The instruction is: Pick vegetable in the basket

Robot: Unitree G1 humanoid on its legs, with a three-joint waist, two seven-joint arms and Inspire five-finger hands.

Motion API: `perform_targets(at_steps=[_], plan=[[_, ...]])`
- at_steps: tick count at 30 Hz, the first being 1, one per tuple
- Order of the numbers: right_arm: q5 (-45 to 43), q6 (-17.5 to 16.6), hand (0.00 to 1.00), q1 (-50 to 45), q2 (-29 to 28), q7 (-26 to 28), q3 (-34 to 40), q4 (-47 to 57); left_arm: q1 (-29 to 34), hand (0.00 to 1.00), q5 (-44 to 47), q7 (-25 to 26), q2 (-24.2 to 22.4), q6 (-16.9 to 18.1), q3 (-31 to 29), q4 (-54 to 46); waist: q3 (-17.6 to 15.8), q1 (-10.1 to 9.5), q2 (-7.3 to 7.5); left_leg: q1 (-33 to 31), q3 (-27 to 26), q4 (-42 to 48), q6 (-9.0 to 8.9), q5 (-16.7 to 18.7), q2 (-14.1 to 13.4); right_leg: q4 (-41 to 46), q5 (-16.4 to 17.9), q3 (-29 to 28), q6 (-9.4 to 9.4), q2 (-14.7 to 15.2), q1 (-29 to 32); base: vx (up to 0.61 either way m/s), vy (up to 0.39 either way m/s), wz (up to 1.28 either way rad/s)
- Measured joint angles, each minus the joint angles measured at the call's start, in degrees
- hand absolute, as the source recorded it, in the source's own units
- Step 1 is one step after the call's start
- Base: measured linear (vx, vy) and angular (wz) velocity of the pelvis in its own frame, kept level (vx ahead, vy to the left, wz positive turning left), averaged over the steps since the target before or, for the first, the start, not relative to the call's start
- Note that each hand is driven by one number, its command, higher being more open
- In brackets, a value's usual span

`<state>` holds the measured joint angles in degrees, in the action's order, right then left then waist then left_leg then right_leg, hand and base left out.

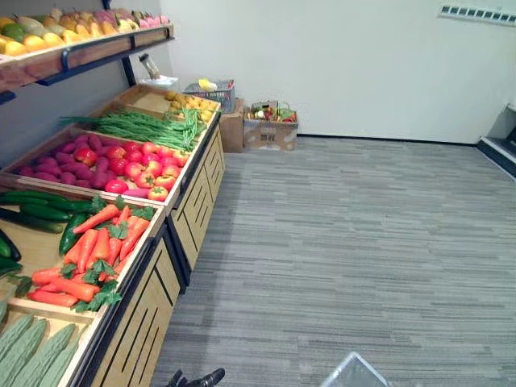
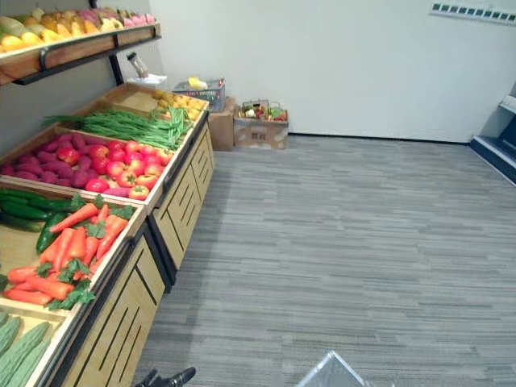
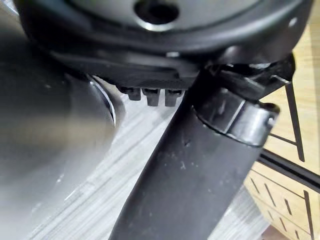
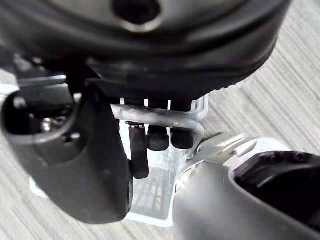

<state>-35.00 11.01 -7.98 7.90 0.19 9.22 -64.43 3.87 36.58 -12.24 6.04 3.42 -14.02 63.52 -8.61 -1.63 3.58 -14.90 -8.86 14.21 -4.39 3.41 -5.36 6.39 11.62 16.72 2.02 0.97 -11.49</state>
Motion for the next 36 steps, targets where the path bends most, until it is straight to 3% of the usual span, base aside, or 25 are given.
perform_targets(at_steps=[1,2,3,5,7,8,11,13,14,15,16,17,19,21,23,24,25,26,28,29,31,33,36], plan=[[1.2,-0.9,0.00,-0.2,0.0,0.2,0.1,0.0,0.1,1.00,0.0,-0.2,-0.5,0.3,-0.3,0.3,-0.4,-0.78,-0.44,0.9,-0.4,-3.8,0.03,-6.0,0.3,-0.6,0.3,-1.0,-0.51,0.0,-1.0,0.40,0.118,-0.13],[1.3,-1.8,0.00,-0.3,-0.3,0.3,-0.3,-0.1,-0.1,1.00,-0.1,-0.3,-0.8,0.4,-0.4,0.4,-0.4,-0.96,-0.46,1.3,-1.4,-5.0,2.68,-8.5,1.2,-1.4,0.6,-1.6,-0.96,0.5,-1.6,0.41,0.109,-0.04],[1.3,-2.4,0.00,-0.2,-0.7,0.4,-0.5,-0.2,-0.3,1.00,-0.1,-0.5,-0.5,0.5,-0.4,0.4,-0.7,-0.98,0.17,1.6,-1.6,-5.4,3.07,-8.3,1.9,-1.6,0.5,-1.7,-1.10,1.2,-1.6,0.32,0.064,0.15],[1.3,-3.0,0.00,0.3,-1.2,1.6,-0.5,-0.2,-0.1,1.00,-0.6,-0.8,-0.1,0.2,-0.7,0.9,-0.9,-1.12,0.97,2.5,-2.1,-5.5,6.05,-8.6,3.6,-0.4,-0.9,-2.6,-3.30,3.0,-1.8,0.29,0.065,0.23],[1.7,-3.4,0.00,0.7,-1.7,1.7,-0.2,-0.1,-0.1,1.00,-1.3,-0.8,-0.2,0.1,-0.8,0.9,-0.9,-1.11,1.00,4.0,-3.2,-6.0,6.44,-8.4,4.3,2.0,-1.7,-3.2,-4.52,3.8,-1.9,0.29,0.093,0.24],[3.9,-3.4,0.00,1.2,-2.7,2.1,1.1,-0.7,0.5,1.00,-1.2,-0.9,0.1,0.1,0.0,1.0,0.0,-1.36,1.64,8.4,-3.5,-9.3,6.81,-8.1,6.2,4.5,-2.6,-4.7,-5.70,5.5,-3.4,0.37,0.146,0.19],[8.8,-3.4,0.00,1.1,-2.6,2.6,3.4,-1.8,0.9,1.00,-1.2,-0.7,0.3,-0.1,2.7,2.0,2.4,-1.33,0.84,10.4,-3.1,-10.7,7.69,-5.9,7.4,13.5,-2.6,-4.9,-5.72,7.3,0.0,0.27,0.126,0.09],[10.2,-3.6,0.00,1.2,-2.2,3.5,5.7,-1.7,1.3,1.00,-1.1,-0.7,0.8,0.3,3.7,2.4,3.1,-1.28,1.27,11.7,-2.4,-11.1,8.52,-4.6,9.0,23.8,-2.9,-4.8,-5.97,9.6,3.9,0.19,0.083,0.18],[9.8,-3.8,0.00,0.9,-2.1,3.6,6.8,-1.8,1.3,1.00,-1.2,-0.7,1.2,0.9,4.1,3.0,3.3,-1.14,1.84,12.8,-1.4,-11.0,8.89,-3.5,10.3,29.9,-4.2,-4.6,-4.99,11.3,6.0,0.18,0.033,0.41],[9.7,-4.0,0.00,0.8,-1.9,3.6,7.7,-1.8,1.5,1.00,-1.2,-0.4,1.2,1.2,4.1,3.1,3.4,-1.10,1.99,14.6,0.0,-11.4,9.30,-2.6,11.3,35.8,-7.7,-4.4,-3.88,12.7,7.6,0.19,0.020,0.51],[9.7,-4.1,0.00,0.4,-1.7,3.6,7.7,-2.4,1.7,1.00,-1.2,-0.1,1.2,1.3,4.2,3.1,3.4,-0.87,1.48,16.2,1.0,-12.3,10.13,-1.9,11.5,39.8,-9.0,-4.5,-3.60,13.6,8.8,0.16,0.002,0.43],[9.6,-4.1,0.00,0.6,-1.5,3.6,7.7,-2.7,1.9,1.00,-1.1,0.1,1.3,1.4,4.2,3.1,3.5,-0.82,1.56,16.7,1.5,-12.5,10.34,-1.4,11.6,41.7,-7.0,-4.4,-3.39,13.9,9.6,0.17,0.003,0.34],[7.9,-4.1,0.00,0.8,-1.7,4.1,7.7,-2.7,2.6,1.00,-0.9,0.5,1.4,1.5,4.2,3.2,3.7,-0.42,0.88,18.4,4.2,-12.0,10.74,0.2,10.1,40.5,2.9,-2.4,-3.68,12.2,13.9,0.18,-0.020,0.49],[7.7,-4.1,0.00,0.9,-1.9,4.3,7.7,-2.7,2.7,1.00,-0.8,0.5,1.2,1.5,4.4,3.8,3.7,0.20,-0.09,18.6,6.0,-11.2,10.48,1.0,8.4,35.4,4.8,-2.4,-3.91,9.5,15.7,0.12,-0.078,0.57],[7.7,-4.7,0.00,0.8,-2.6,4.5,7.8,-2.8,2.8,1.00,-0.6,0.5,0.8,1.1,4.6,4.1,3.7,1.10,-1.84,19.0,10.1,-9.4,8.84,2.6,5.1,23.7,4.6,-5.8,-5.08,4.6,18.6,0.30,-0.401,1.93],[6.9,-4.8,0.00,-2.1,-3.6,4.9,7.3,-2.5,1.5,1.00,-1.1,0.1,-0.5,1.1,1.9,3.4,3.6,2.64,-1.84,17.5,23.9,-4.3,5.84,8.0,3.6,8.3,-0.6,-26.0,-10.21,-2.5,21.3,0.35,-0.729,3.33],[5.8,-5.0,0.00,-3.4,-3.8,4.8,6.7,-2.7,1.7,1.00,-1.2,-0.2,-0.1,1.1,1.1,2.9,3.6,2.32,-0.02,17.6,25.8,-1.5,4.70,10.4,5.4,6.2,-3.8,-26.6,-10.47,-0.2,20.7,0.29,-0.793,3.43],[5.8,-5.2,0.00,-3.4,-3.1,4.3,5.8,-2.7,1.9,1.00,-1.2,0.0,-0.9,1.0,0.1,3.0,3.6,1.86,-0.29,17.6,25.0,2.0,2.54,12.4,4.5,8.3,-8.4,-23.0,-6.74,-0.1,20.1,0.14,-0.437,1.20],[6.0,-5.2,0.00,-2.1,-2.0,4.2,4.5,-2.2,2.4,1.00,-1.3,-0.1,-2.3,1.2,-1.1,1.8,3.8,1.44,-2.98,16.9,21.2,2.9,1.54,12.7,1.2,8.6,-6.4,-19.1,-5.05,-1.4,18.5,0.19,-0.384,0.96],[6.1,-4.8,0.00,-1.1,-1.1,4.4,3.3,-2.2,3.0,1.00,-1.4,-0.2,-2.6,1.1,-1.5,0.4,4.0,1.19,-3.32,16.4,20.7,1.6,0.53,12.0,0.6,10.0,-5.0,-16.8,-4.50,-1.5,18.5,0.19,-0.426,1.44],[9.4,-2.1,0.00,-0.3,0.0,4.4,3.1,-2.5,2.9,1.00,-1.2,-0.9,-4.2,1.1,-6.0,-1.5,3.9,1.53,-2.88,15.8,17.8,-0.3,0.02,10.0,-2.5,9.3,-3.3,-7.3,-3.23,0.1,15.3,0.13,-0.373,2.01],[10.8,-0.9,0.00,-0.4,0.5,4.6,4.1,-2.2,2.3,1.00,-0.8,-1.2,-5.0,1.5,-8.6,-1.5,4.2,-0.03,-2.51,15.1,10.3,-1.6,-1.82,8.2,-4.9,7.7,-3.0,-1.7,-2.66,0.4,13.0,0.09,-0.221,1.71],[10.9,-0.9,0.00,0.7,0.4,5.9,9.9,-2.3,1.3,1.00,-0.1,-1.3,-2.6,2.5,-2.8,-0.9,4.7,-0.03,-1.22,12.5,-0.3,-3.0,0.98,4.2,-5.2,5.7,-2.6,7.1,-2.09,3.4,11.2,0.04,-0.091,1.75]])
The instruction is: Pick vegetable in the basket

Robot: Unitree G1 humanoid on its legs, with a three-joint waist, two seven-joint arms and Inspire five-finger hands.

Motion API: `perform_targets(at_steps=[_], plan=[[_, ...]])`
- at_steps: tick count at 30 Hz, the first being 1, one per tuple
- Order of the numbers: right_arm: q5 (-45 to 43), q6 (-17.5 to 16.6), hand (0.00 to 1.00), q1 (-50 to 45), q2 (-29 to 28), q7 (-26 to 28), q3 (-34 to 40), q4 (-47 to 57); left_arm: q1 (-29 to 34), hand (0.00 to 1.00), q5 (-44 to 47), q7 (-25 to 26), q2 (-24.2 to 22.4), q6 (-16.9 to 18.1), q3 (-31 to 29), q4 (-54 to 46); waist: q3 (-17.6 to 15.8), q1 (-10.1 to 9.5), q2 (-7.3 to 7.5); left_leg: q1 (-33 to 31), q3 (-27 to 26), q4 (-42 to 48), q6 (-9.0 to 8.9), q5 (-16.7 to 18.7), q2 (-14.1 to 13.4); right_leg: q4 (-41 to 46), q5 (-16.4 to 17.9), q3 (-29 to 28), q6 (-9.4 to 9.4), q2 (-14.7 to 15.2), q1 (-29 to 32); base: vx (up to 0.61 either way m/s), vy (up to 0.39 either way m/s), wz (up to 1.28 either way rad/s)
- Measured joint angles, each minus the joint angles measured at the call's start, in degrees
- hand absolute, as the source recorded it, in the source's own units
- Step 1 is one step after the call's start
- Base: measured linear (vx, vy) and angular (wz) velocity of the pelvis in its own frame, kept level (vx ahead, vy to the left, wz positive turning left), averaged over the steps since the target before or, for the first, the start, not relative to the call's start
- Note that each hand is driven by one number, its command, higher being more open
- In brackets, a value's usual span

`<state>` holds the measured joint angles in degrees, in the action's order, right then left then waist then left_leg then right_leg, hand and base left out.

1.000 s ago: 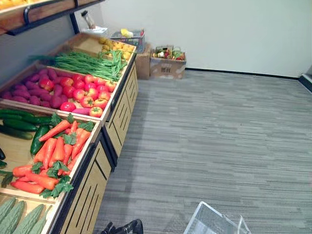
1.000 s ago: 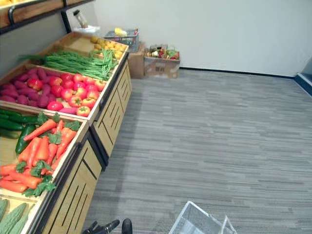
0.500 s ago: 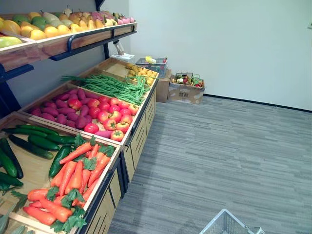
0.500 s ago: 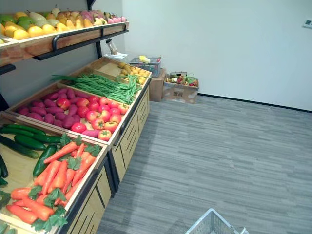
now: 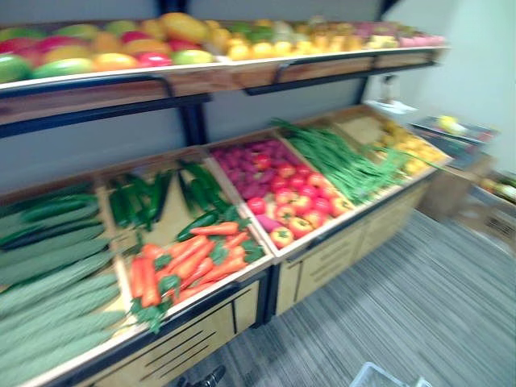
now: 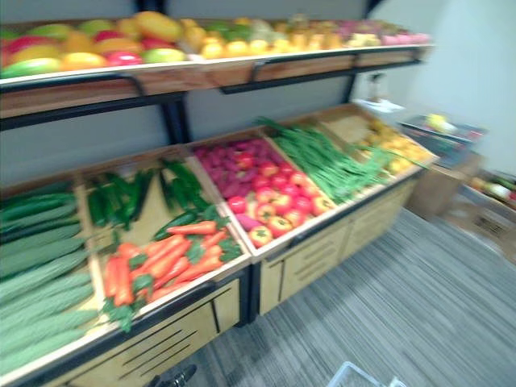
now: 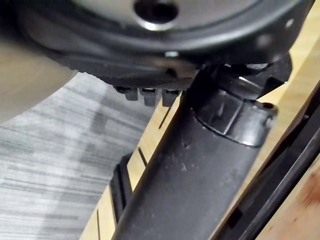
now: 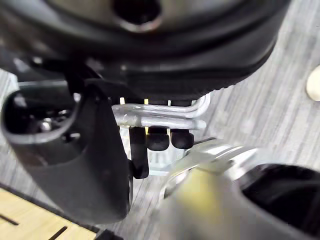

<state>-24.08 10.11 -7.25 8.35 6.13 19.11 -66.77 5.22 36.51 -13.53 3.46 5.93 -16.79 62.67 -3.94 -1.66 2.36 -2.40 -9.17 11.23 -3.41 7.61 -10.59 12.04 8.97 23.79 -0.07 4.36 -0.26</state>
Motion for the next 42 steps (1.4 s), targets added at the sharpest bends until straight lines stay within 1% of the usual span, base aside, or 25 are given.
perform_targets(at_steps=[1,2,3,4,6,8,11,13,14,18,19,21,22,23,25,26,29,32,34,35,36,37,39,41,42], plan=[[0.0,-0.1,0.00,-0.1,0.5,0.1,0.6,-0.2,-0.8,1.00,0.0,0.0,0.7,0.2,2.8,1.1,0.0,0.53,-0.03,-0.9,-6.9,0.4,0.68,-1.2,-0.1,-0.4,0.0,3.3,-0.07,1.3,-1.1,0.16,0.224,2.64],[-0.8,-0.8,0.00,0.2,-1.3,1.0,2.3,0.0,-0.9,1.00,0.2,0.4,2.1,0.7,6.7,2.7,0.1,1.33,0.76,1.0,-8.2,-7.9,-0.02,-7.1,3.7,-0.3,0.2,2.5,-0.51,3.4,-2.5,0.18,0.297,2.65],[-0.4,-2.3,0.00,0.3,-1.8,-0.1,2.4,0.1,-1.1,1.00,0.6,0.4,3.0,0.7,8.5,3.9,-0.1,1.77,1.12,1.9,-6.8,-12.1,0.42,-9.3,5.1,-0.6,0.2,1.2,-0.57,3.8,-2.5,0.18,0.341,2.06],[-0.5,-2.1,0.00,0.4,-1.8,0.3,2.5,0.1,-1.0,1.00,1.4,0.4,3.5,0.9,9.4,4.3,-0.3,1.84,1.47,2.7,-6.1,-14.7,0.55,-10.7,5.9,-0.9,-0.1,0.0,-0.99,4.0,-2.5,0.07,0.160,0.57],[-0.5,-2.4,0.00,1.1,-2.2,0.3,2.3,0.2,-0.7,1.00,2.3,0.6,3.8,1.5,9.4,4.9,-0.8,1.75,1.88,3.6,-6.0,-16.3,0.49,-11.4,6.5,-1.4,-0.4,-1.1,-1.53,4.1,-2.9,0.05,0.097,0.12],[0.1,-2.4,0.00,2.0,-2.3,0.2,2.2,0.2,-0.4,1.00,3.7,0.9,4.3,1.5,8.9,4.9,-1.0,1.72,1.79,3.6,-5.7,-16.5,0.49,-11.4,7.1,-1.8,-0.8,-1.9,-2.13,4.3,-3.1,0.01,0.070,0.00],[1.5,-2.4,0.00,2.4,-2.4,0.2,2.1,0.9,0.2,1.00,7.5,5.7,3.4,4.9,6.3,1.4,-1.4,1.73,1.74,3.6,-5.6,-16.6,0.52,-11.4,7.5,-3.1,-1.1,-2.8,-2.51,4.3,-3.5,0.00,0.015,0.00],[1.5,-2.4,0.00,2.3,-2.3,0.2,0.7,1.5,0.2,1.00,6.6,11.0,4.6,6.2,3.5,-3.2,-2.1,1.68,1.33,4.4,-5.8,-16.7,0.50,-11.4,7.3,-3.3,-1.1,-3.4,-2.53,4.1,-4.4,-0.04,-0.002,0.00],[1.4,-2.4,0.00,2.2,-2.3,0.2,0.0,1.7,0.2,1.00,5.8,12.0,5.3,6.2,2.8,-4.9,-2.2,1.68,1.18,4.5,-5.8,-16.7,0.50,-11.4,7.2,-3.3,-1.1,-3.5,-2.53,4.0,-4.5,-0.06,-0.010,-0.02],[1.5,-2.1,0.00,0.8,-2.5,0.2,-2.0,4.8,-0.1,1.00,1.7,18.4,11.2,6.7,-0.8,-20.7,-2.7,1.48,0.22,4.5,-5.8,-16.7,0.15,-11.1,6.4,-3.3,-1.1,-4.0,-2.53,3.5,-4.5,-0.06,-0.020,-0.04],[1.5,-2.1,0.00,-0.3,-2.5,0.2,-2.5,6.2,-0.4,1.00,0.5,21.0,12.8,5.1,-2.4,-26.4,-2.7,1.33,0.14,4.5,-5.8,-16.7,0.19,-11.0,6.1,-3.4,-1.1,-4.0,-2.53,3.5,-4.5,-0.04,-0.016,-0.04],[1.5,-2.1,0.00,-1.9,-2.6,0.2,-2.9,8.1,0.1,1.00,-2.0,24.9,12.9,2.6,-2.7,-28.5,-2.7,1.15,-0.21,4.4,-5.9,-16.7,0.15,-11.0,6.0,-3.7,-1.1,-4.2,-2.51,3.4,-4.5,-0.02,-0.006,-0.02],[1.5,-2.2,0.00,-2.9,-2.8,0.2,-2.9,8.7,0.1,1.00,-3.3,26.7,12.9,0.1,-2.7,-31.1,-2.7,0.64,-0.09,4.2,-5.9,-16.7,0.15,-11.0,5.9,-3.8,-1.1,-4.2,-2.51,3.3,-4.3,0.00,0.000,0.00],[1.5,-2.1,0.00,-4.5,-3.0,0.2,-3.5,9.3,0.3,1.00,-5.8,31.2,12.9,-5.5,-2.6,-37.1,-2.3,-0.55,0.52,3.7,-5.9,-16.7,0.02,-10.9,5.6,-3.8,-1.2,-5.3,-2.48,2.9,-3.8,0.00,0.000,0.00],[1.5,-2.0,0.00,-6.2,-3.2,0.2,-5.1,10.3,1.6,1.00,-9.6,34.5,12.9,-9.6,-2.4,-42.1,-1.6,-1.38,1.50,4.0,-6.0,-16.3,-0.23,-10.7,5.2,-3.4,-1.7,-7.3,-2.65,2.2,-3.8,0.06,0.013,0.00],[1.5,-2.0,0.00,-6.3,-3.3,0.3,-5.1,10.4,2.3,1.00,-10.3,34.6,13.0,-10.4,-2.2,-43.1,-1.6,-1.46,1.56,4.1,-6.0,-16.3,-0.05,-10.7,5.0,-3.2,-1.9,-7.7,-2.61,2.1,-3.8,0.07,0.037,-0.01],[1.6,-1.9,0.00,-7.7,-3.6,0.3,-5.0,10.9,4.6,1.00,-10.3,34.1,14.7,-14.7,0.5,-48.0,-1.1,-3.14,1.36,4.5,-6.1,-16.3,-0.13,-10.6,4.5,-2.8,-2.5,-9.6,-2.67,1.7,-3.8,0.06,0.034,0.03],[1.6,-1.9,0.00,-8.6,-3.5,0.3,-5.0,10.9,6.5,1.00,-13.6,30.0,20.2,-20.0,5.2,-49.3,0.2,-4.33,0.34,4.8,-5.9,-16.2,-0.08,-10.5,4.3,-1.6,-2.6,-10.2,-2.86,1.8,-3.7,0.05,0.024,0.11],[2.3,-1.9,0.00,-8.7,-3.1,0.4,-5.0,10.8,7.3,1.00,-17.8,23.8,24.7,-24.1,7.7,-49.3,1.3,-4.56,-0.84,5.1,-5.9,-16.2,0.03,-10.4,4.1,-1.3,-3.0,-10.9,-3.49,1.6,-4.0,0.04,0.027,0.16],[2.9,-1.9,0.00,-8.7,-2.9,0.5,-5.0,10.8,7.3,1.00,-18.8,22.2,25.5,-25.1,7.8,-49.3,1.5,-4.59,-1.10,5.1,-5.9,-16.2,0.10,-10.4,4.0,-1.2,-3.0,-11.3,-3.60,1.6,-4.0,-0.03,0.013,-0.21],[4.4,-2.2,0.00,-8.8,-1.4,0.9,-5.0,11.4,7.3,1.00,-27.6,10.2,31.9,-30.5,11.6,-49.3,3.3,-5.13,-2.69,3.6,-8.1,-12.1,0.39,-7.4,3.2,-1.6,-3.6,-13.5,-4.49,1.6,-3.9,-0.07,0.001,-0.33],[4.9,-2.2,0.00,-9.1,-1.0,0.9,-5.0,11.5,7.3,1.00,-29.9,6.9,32.7,-31.5,12.0,-49.3,4.1,-5.13,-3.25,3.3,-8.9,-11.6,0.37,-7.1,3.0,-2.0,-4.0,-13.6,-4.77,1.6,-3.9,-0.09,0.005,-0.36],[5.9,-2.1,0.00,-9.9,-0.5,0.8,-5.1,12.1,7.3,1.00,-32.7,3.6,32.8,-32.3,12.1,-49.3,5.4,-5.13,-3.70,3.1,-10.3,-11.6,-0.09,-6.6,2.8,-2.6,-4.5,-14.0,-4.70,1.6,-4.0,-0.06,0.004,-0.10],[6.0,-1.9,0.00,-10.6,-0.4,0.8,-5.1,12.1,7.1,1.00,-32.8,2.5,33.8,-32.5,13.6,-49.3,6.6,-5.06,-3.62,3.1,-12.7,-11.4,-0.09,-6.6,2.2,-3.2,-4.9,-14.2,-4.54,1.7,-4.0,-0.02,-0.007,0.05],[5.9,-1.7,0.00,-11.1,-0.4,0.8,-5.1,12.1,6.7,1.00,-32.9,1.7,35.4,-32.7,15.2,-49.3,7.3,-5.08,-3.68,3.2,-13.3,-11.4,0.32,-7.3,2.1,-3.2,-5.1,-14.3,-4.58,1.7,-4.0,0.00,-0.005,0.07]])
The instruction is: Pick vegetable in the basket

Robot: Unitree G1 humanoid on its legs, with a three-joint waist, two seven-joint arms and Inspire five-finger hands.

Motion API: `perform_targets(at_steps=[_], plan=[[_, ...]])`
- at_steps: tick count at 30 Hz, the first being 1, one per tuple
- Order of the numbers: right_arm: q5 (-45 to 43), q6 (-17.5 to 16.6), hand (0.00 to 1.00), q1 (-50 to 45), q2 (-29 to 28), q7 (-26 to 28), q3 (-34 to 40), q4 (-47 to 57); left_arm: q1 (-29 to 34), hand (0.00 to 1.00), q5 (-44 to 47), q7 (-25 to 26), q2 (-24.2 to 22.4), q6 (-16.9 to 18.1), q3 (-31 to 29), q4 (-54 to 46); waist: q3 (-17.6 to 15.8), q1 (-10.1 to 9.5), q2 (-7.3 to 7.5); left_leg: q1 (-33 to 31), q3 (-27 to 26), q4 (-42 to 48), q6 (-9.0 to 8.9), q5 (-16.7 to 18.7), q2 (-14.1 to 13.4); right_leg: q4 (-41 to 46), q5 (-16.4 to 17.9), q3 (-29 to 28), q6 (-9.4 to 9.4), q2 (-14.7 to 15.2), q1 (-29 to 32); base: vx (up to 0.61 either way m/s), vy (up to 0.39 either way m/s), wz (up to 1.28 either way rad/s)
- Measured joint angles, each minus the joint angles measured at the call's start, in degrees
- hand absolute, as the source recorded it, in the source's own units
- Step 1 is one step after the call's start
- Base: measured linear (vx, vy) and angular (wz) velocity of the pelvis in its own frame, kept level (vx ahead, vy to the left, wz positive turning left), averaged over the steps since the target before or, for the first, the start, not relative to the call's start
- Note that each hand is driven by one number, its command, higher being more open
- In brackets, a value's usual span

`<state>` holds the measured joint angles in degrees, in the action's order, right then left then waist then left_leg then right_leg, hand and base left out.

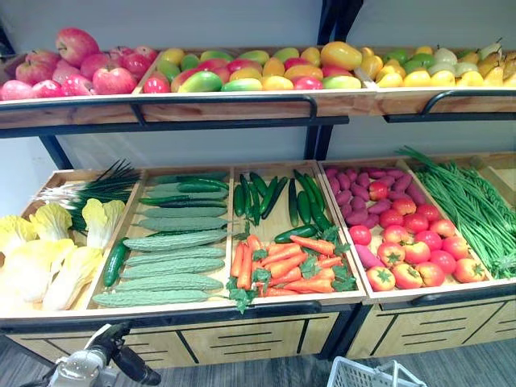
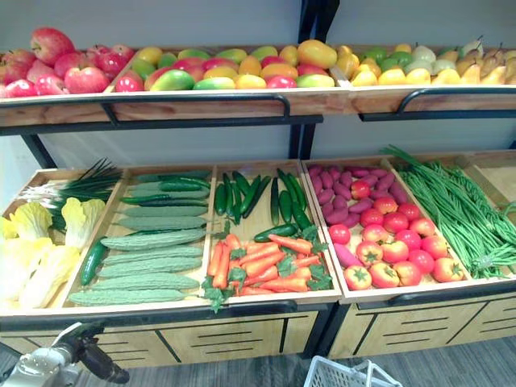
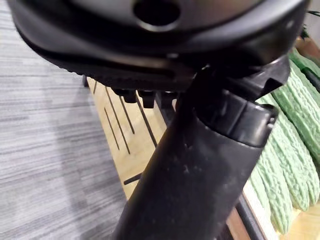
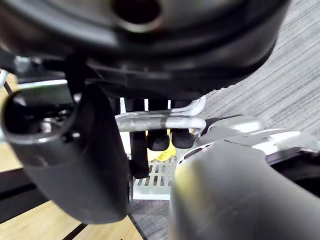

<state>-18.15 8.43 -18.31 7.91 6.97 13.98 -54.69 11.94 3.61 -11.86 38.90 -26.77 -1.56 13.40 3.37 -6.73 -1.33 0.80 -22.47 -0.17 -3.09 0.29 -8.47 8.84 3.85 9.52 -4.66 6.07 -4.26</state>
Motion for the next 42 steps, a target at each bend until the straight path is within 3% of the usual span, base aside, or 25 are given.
perform_targets(at_steps=[4,6,10,11,13,19,22,24,26,28,30,34,35,40,42], plan=[[-0.1,1.4,0.00,-1.6,0.4,0.0,-2.3,0.0,-5.4,1.00,1.6,1.9,4.7,-0.7,0.2,5.2,3.3,-0.37,0.03,0.5,0.0,-1.1,-0.37,-1.1,0.4,0.0,-0.4,-0.2,-0.28,0.1,-0.1,-0.01,-0.001,0.02],[-0.1,1.8,0.00,-1.9,0.5,0.0,-2.4,0.0,-10.6,1.00,4.3,4.0,5.1,-0.3,-4.7,6.0,3.7,-0.71,0.10,0.6,0.4,-1.8,-0.24,-1.5,0.7,0.0,-0.4,-0.1,-0.28,0.2,-0.4,-0.07,-0.008,0.07],[-0.5,2.3,0.00,-1.1,0.3,-0.1,-2.3,-0.3,-23.8,1.00,8.5,9.1,8.4,3.5,-24.5,15.2,3.9,0.36,-0.06,1.0,0.8,-5.0,-0.70,-3.6,1.5,-2.5,-0.3,2.0,-0.26,0.2,-0.8,-0.08,-0.020,-0.01],[-1.3,2.4,0.00,-0.9,0.3,-0.3,-2.2,-0.3,-27.2,1.00,8.6,13.6,10.8,3.3,-32.0,19.4,3.9,1.09,-0.04,0.6,0.8,-5.2,-0.45,-4.1,1.7,-3.6,-0.3,2.7,-0.24,0.1,-0.8,-0.05,-0.042,-0.05],[-2.3,2.5,0.00,-0.6,0.2,-0.5,-1.0,-1.6,-31.0,1.00,8.5,19.4,16.6,2.3,-40.1,26.2,3.8,1.14,-0.04,0.5,0.9,-5.2,-0.56,-4.3,1.8,-4.9,-0.1,3.6,0.01,0.1,-1.5,-0.03,-0.044,0.04],[-4.5,4.3,0.00,-0.2,-0.9,-1.0,2.5,-4.4,-31.3,1.00,7.7,25.0,24.0,1.0,-47.1,29.7,3.5,0.29,1.40,-0.1,4.0,-5.2,-0.57,-5.1,2.6,-6.0,0.9,7.5,0.49,0.0,-3.0,-0.02,-0.016,0.30],[-4.4,4.4,0.00,0.7,-2.0,-1.0,2.8,-4.7,-31.4,1.00,7.1,22.2,28.2,2.9,-43.4,26.4,3.2,0.02,3.21,-0.4,4.5,-5.2,-0.79,-5.5,2.7,-6.0,1.7,7.8,1.00,0.0,-3.1,-0.06,0.003,0.13],[-4.4,4.3,0.00,0.9,-2.7,-0.9,2.7,-4.7,-31.7,1.00,7.2,18.9,29.1,5.0,-38.9,18.7,3.1,-0.22,4.35,-0.6,4.5,-5.3,-0.74,-5.7,3.0,-6.0,2.4,7.8,1.26,0.1,-3.0,-0.08,0.001,0.06],[-4.3,4.1,0.00,1.3,-2.6,-0.9,2.1,-4.7,-34.3,1.00,9.4,13.5,29.7,8.2,-30.4,6.1,2.7,-0.13,5.44,-1.0,4.1,-5.3,-0.43,-5.9,3.1,-6.0,3.6,7.6,1.75,0.6,-2.9,-0.10,0.031,0.04],[-4.3,3.9,0.00,1.8,-1.7,-0.3,0.4,-4.7,-35.3,1.00,10.9,9.7,29.7,10.7,-23.3,-4.2,2.5,1.12,5.22,-1.3,3.3,-5.3,-0.47,-6.0,3.0,-5.9,3.9,7.4,1.93,1.0,-2.5,-0.12,0.055,0.02],[-3.4,3.8,0.00,2.9,-0.7,0.4,0.2,-4.6,-35.4,1.00,11.5,4.4,27.9,14.7,-16.1,-14.0,1.5,2.96,4.03,-0.8,1.9,-5.3,-0.42,-6.5,2.7,-5.9,3.7,6.4,1.94,1.0,-2.5,-0.07,0.055,-0.16],[-2.1,3.3,0.00,3.7,0.2,0.8,0.5,-4.4,-36.0,1.00,9.6,-1.6,21.8,18.8,-6.1,-19.9,0.3,4.99,2.65,-0.1,-0.1,-5.3,-0.51,-7.1,2.4,-6.1,2.5,4.6,1.49,0.6,-1.9,0.03,0.018,-0.32],[-2.0,2.6,0.00,2.7,0.0,1.8,2.5,-3.7,-38.6,1.00,3.6,-8.4,16.5,19.3,4.0,-17.7,-0.9,7.17,2.66,-0.5,-1.2,-5.3,-0.60,-7.5,2.1,-6.3,1.8,2.6,1.84,0.3,-1.2,0.16,-0.022,-0.44],[-2.0,2.5,0.00,2.1,-0.8,2.1,2.9,-3.5,-41.1,1.00,-0.1,-11.1,13.9,19.2,7.9,-15.4,-0.9,7.23,2.71,-0.1,-1.8,-5.0,-1.13,-8.4,1.1,-5.3,1.2,1.5,2.60,-0.4,-0.8,0.04,-0.018,-0.07],[-1.6,2.4,0.00,2.1,-0.9,2.4,3.1,-3.4,-43.1,1.00,-3.0,-12.6,12.5,19.0,12.9,-16.5,-1.0,7.19,2.27,0.3,-1.8,-5.0,-1.24,-8.5,0.4,-4.2,1.2,1.3,2.67,-1.0,-0.7,-0.04,-0.010,0.09]])
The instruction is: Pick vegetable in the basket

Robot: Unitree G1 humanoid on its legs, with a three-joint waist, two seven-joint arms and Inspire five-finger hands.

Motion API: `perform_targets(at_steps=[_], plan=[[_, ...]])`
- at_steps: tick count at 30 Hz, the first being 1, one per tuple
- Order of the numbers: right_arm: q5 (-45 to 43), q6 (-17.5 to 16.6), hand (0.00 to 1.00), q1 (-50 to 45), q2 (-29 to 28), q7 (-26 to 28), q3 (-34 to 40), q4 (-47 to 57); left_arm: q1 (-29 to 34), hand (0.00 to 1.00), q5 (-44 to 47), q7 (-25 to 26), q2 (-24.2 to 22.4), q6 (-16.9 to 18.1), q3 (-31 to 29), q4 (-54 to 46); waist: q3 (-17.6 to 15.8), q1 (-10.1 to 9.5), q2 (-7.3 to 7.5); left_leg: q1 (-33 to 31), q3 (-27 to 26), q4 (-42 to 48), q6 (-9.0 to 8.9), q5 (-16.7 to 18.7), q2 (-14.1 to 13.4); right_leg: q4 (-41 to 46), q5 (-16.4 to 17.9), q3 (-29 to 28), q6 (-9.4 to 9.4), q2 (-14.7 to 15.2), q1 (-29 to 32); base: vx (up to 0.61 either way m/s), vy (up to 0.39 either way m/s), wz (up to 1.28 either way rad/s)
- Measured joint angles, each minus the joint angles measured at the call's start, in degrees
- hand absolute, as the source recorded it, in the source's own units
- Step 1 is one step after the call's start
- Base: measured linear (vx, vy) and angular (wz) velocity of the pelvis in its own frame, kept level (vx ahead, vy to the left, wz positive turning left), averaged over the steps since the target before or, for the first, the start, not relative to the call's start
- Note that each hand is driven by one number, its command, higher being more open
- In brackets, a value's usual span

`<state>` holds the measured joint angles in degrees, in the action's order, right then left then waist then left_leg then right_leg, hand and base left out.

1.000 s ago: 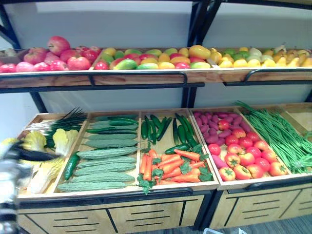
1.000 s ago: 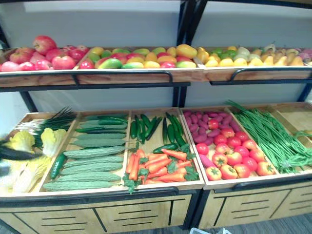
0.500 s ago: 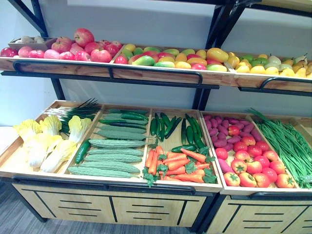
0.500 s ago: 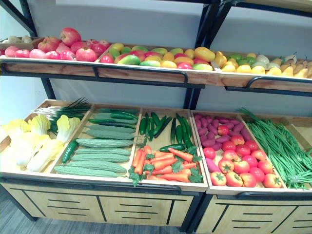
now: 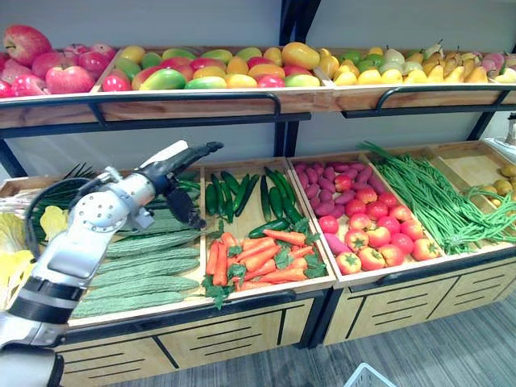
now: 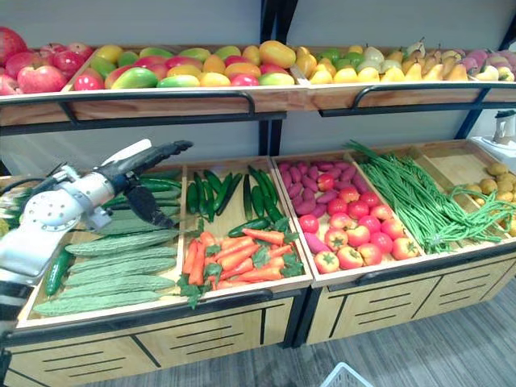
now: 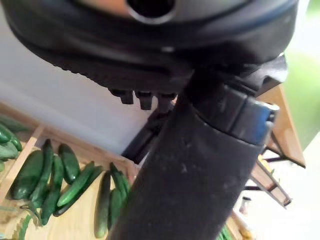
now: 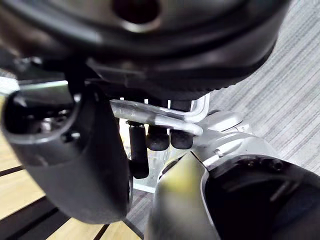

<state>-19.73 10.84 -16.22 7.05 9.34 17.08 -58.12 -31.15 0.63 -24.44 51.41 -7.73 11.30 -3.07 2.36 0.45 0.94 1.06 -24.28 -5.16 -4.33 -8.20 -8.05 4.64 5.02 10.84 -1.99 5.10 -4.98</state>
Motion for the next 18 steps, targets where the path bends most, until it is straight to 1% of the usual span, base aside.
perform_targets(at_steps=[1,2,4,5,6,7,8,10,11,13,15,16,17,18], plan=[[0.0,-0.4,0.00,0.0,0.0,0.2,0.5,0.0,0.0,1.00,-1.7,-1.5,-1.2,-0.8,2.5,-1.2,-0.2,0.03,-0.38,0.3,-0.1,-0.1,0.00,0.0,-0.1,0.2,-0.1,-0.3,0.13,-0.2,0.1,-0.06,0.007,-0.01],[0.1,-0.6,0.00,0.0,0.0,0.4,0.9,0.0,0.0,1.00,-2.5,-2.2,-1.9,-1.5,3.7,-1.7,-0.2,0.04,-0.57,0.3,-0.1,-0.3,-0.01,0.0,-0.1,0.2,-0.1,-0.5,0.13,-0.2,0.2,-0.07,0.019,-0.11],[0.2,-1.1,0.00,0.4,0.3,0.7,1.3,1.0,0.0,1.00,-3.8,-3.7,-4.6,-3.0,6.5,-1.6,-0.8,0.28,-1.44,0.0,-0.3,-0.3,-0.14,0.1,-0.1,0.1,-0.1,-1.6,0.13,-0.2,0.7,-0.10,0.031,-0.23],[0.8,-1.2,0.00,0.5,0.3,0.8,2.0,1.4,0.0,1.00,-4.3,-3.9,-6.1,-3.8,7.5,-1.0,-1.2,0.68,-1.85,-0.2,-0.4,-0.3,-0.16,0.2,-0.1,-0.2,-0.1,-2.2,0.13,-0.2,1.0,-0.10,0.035,-0.21],[1.0,-1.4,0.00,0.4,0.3,0.8,2.0,1.6,0.0,1.00,-4.8,-3.9,-6.9,-4.1,7.9,-0.5,-1.5,1.08,-1.95,-0.3,-0.4,-0.3,-0.10,0.3,-0.1,-0.4,-0.1,-2.3,0.13,-0.2,1.0,-0.16,0.055,-0.14],[1.5,-1.9,0.00,0.5,0.4,0.8,2.0,1.7,0.0,1.00,-5.5,-3.9,-8.7,-4.7,8.7,1.2,-1.8,1.62,-2.06,-0.3,-0.5,-0.4,0.06,0.5,-0.1,-0.7,0.0,-2.9,0.12,-0.2,1.1,-0.30,0.104,-0.34],[1.5,-2.5,0.00,1.0,0.8,1.6,2.1,1.7,0.1,1.00,-7.5,-3.4,-13.8,-8.7,11.6,8.2,-3.1,2.87,-2.36,-1.4,-1.9,-0.4,0.33,0.3,-0.5,-1.1,-0.4,-4.9,-0.40,-0.4,3.1,-0.34,0.121,-0.34],[1.5,-2.5,0.00,1.0,0.7,1.7,2.0,1.5,0.1,1.00,-8.0,-2.9,-13.9,-10.3,13.0,9.6,-3.4,3.44,-2.11,-2.0,-2.2,-0.4,0.58,-0.3,-0.4,-1.2,-0.9,-5.3,-0.59,-0.5,4.0,-0.16,0.072,-0.21],[1.5,-2.3,0.00,1.0,0.6,1.7,2.0,1.4,0.1,1.00,-8.0,-2.7,-13.9,-10.5,13.1,9.9,-3.6,3.54,-1.90,-2.1,-2.3,-0.4,0.74,-0.5,-0.4,-1.5,-1.4,-5.3,-0.93,-0.5,4.0,-0.01,0.028,-0.08],[1.2,-2.3,0.00,0.9,0.3,1.6,2.1,1.2,-0.1,1.00,-8.1,-1.3,-14.8,-10.2,13.1,12.0,-4.2,3.78,-1.22,-2.0,-2.6,-0.4,0.72,-0.5,-0.2,-1.9,-1.7,-5.4,-0.95,-0.4,3.8,0.01,0.018,-0.07],[1.2,-2.3,0.00,1.3,0.1,1.7,2.0,1.2,-0.4,1.00,-9.4,2.6,-18.4,-10.6,13.2,20.1,-4.4,3.96,-0.69,-1.7,-3.0,-0.4,0.72,-0.5,-0.1,-1.8,-1.7,-6.1,-0.94,-0.6,3.8,0.00,0.008,-0.11],[1.2,-2.3,0.00,2.0,-0.2,1.7,1.8,1.2,-0.4,1.00,-10.5,6.2,-20.3,-11.7,13.3,24.7,-5.0,4.21,-0.46,-1.7,-3.3,-0.4,0.66,-0.4,-0.1,-1.9,-1.7,-6.4,-0.94,-0.6,4.0,0.00,0.002,-0.11],[1.2,-2.3,0.00,2.4,-0.3,1.7,1.7,1.2,-0.4,1.00,-10.9,8.0,-21.0,-12.0,13.3,26.9,-5.4,4.42,-0.36,-1.7,-3.4,-0.4,0.64,-0.4,-0.1,-1.9,-1.7,-6.5,-0.94,-0.6,4.1,-0.01,0.004,-0.10],[1.2,-2.4,0.00,3.0,-0.6,1.7,1.6,1.3,-0.4,1.00,-11.9,10.9,-21.9,-12.6,13.3,30.6,-6.2,5.00,-0.08,-1.8,-3.5,-0.3,0.62,-0.4,-0.1,-1.9,-1.7,-6.6,-0.93,-0.6,4.2,0.00,0.003,-0.07]])
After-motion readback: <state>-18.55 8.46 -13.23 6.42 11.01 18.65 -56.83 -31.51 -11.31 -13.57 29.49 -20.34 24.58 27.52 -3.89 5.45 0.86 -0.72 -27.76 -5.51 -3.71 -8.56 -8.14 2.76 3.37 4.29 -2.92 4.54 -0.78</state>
